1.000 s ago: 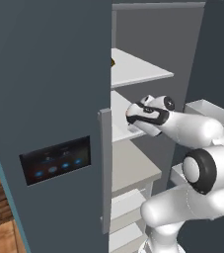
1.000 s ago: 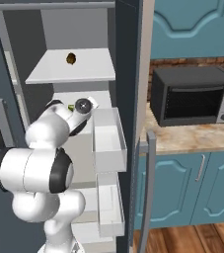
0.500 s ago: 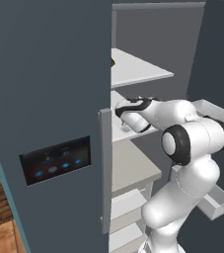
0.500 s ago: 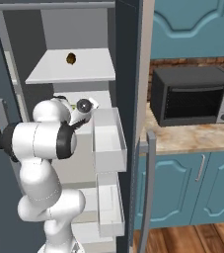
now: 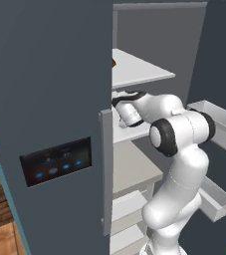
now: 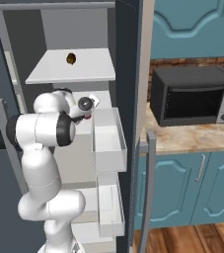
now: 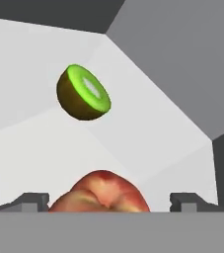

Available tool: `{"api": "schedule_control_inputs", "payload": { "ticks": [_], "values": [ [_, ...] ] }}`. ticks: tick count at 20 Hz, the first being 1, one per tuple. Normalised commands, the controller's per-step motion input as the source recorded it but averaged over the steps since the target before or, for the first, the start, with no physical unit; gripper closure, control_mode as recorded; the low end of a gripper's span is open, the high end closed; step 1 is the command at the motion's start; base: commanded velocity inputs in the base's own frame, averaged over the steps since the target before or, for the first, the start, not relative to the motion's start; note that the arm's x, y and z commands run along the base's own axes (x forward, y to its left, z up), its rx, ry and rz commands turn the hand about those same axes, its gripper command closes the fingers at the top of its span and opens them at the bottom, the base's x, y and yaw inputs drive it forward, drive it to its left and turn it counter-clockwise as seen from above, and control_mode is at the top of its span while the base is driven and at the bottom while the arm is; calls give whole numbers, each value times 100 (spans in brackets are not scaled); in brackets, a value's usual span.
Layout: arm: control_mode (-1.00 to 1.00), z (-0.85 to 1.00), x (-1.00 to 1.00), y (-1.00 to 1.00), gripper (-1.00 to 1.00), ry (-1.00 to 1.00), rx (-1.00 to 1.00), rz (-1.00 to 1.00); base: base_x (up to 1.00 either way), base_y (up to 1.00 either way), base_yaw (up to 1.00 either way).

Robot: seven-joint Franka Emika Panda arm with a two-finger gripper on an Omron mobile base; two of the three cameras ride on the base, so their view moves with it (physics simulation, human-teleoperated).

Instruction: Place the peach in the correct fridge rack based on whether it is a fruit or vegetable. Finally, close the fridge door.

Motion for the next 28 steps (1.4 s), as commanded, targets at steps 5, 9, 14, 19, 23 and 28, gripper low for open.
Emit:
{"api": "schedule_control_inputs", "payload": {
  "ticks": [5, 9, 14, 19, 23, 28],
  "values": [
    [-100, 11, 0, 2, -100, -13, -2, 0, 0, 0, 0],
    [-100, 48, -10, 0, -100, 0, 0, 1, 0, 0, 0],
    [-100, 36, -37, 0, -100, 0, -3, 1, 0, 0, 0],
    [-100, 77, -29, 0, -100, 0, -3, 0, 0, 0, 0],
    [-100, 62, -37, 0, -100, 7, -3, 1, 0, 0, 0],
    [-100, 14, -69, -2, -100, 23, -8, 1, 0, 0, 0]
  ]
}}
